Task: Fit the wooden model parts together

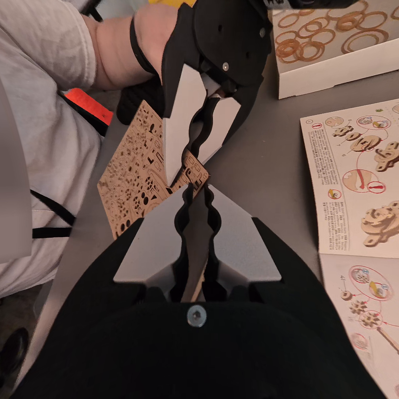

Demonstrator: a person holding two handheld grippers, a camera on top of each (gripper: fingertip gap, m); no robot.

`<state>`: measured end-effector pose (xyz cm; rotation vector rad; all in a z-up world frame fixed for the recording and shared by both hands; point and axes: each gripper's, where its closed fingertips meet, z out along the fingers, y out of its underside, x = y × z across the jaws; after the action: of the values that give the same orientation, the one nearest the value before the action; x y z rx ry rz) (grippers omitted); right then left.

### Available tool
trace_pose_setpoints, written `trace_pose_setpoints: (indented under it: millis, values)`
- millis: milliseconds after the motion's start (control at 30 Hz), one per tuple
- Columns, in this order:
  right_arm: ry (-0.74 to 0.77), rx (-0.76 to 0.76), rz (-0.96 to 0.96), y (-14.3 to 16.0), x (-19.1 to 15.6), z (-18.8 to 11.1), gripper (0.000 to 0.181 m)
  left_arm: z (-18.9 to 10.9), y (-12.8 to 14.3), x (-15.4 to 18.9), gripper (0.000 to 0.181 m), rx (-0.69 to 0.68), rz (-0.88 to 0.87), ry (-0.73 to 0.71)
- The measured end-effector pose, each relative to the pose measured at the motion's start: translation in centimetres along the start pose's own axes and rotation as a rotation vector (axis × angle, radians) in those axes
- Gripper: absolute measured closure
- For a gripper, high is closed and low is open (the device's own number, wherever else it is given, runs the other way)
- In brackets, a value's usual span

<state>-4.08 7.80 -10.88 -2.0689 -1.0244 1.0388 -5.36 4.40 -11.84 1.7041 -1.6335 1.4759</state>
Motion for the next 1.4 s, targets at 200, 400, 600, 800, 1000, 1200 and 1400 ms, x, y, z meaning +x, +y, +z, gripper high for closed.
trace_pose_setpoints:
  millis: [200, 400, 600, 800, 1000, 1200, 1400]
  values:
    - [-0.136, 0.208, 0.202, -2.4, -0.2, -2.3, 0.177, 0.4, 0.1, 0.1, 0.179, -0.008, -0.032, 0.037]
    - [-0.106, 0.097, 0.274, -0.6, 0.2, -1.0, 0.157, 0.6, 0.1, 0.3, 0.178, -0.011, -0.031, 0.046]
    - [-0.192, 0.098, 0.33, -0.2, -0.2, 0.1, 0.173, 0.6, 0.1, 0.4, 0.179, -0.013, -0.028, 0.045]
    - [-0.238, 0.126, 0.366, -0.3, -0.3, 0.0, 0.175, 0.5, 0.0, 0.4, 0.178, -0.011, -0.015, 0.033]
    - [-0.302, 0.149, 0.378, -0.6, -0.8, -0.2, 0.176, 0.6, 0.1, 0.9, 0.179, -0.017, -0.004, 0.052]
    - [-0.302, 0.145, 0.385, -0.6, -0.7, -0.2, 0.177, 0.6, 0.1, 0.9, 0.179, -0.018, 0.002, 0.041]
    - [-0.314, 0.138, 0.394, -0.4, -0.8, -0.2, 0.177, 0.7, 0.2, 0.8, 0.179, -0.028, 0.004, 0.034]
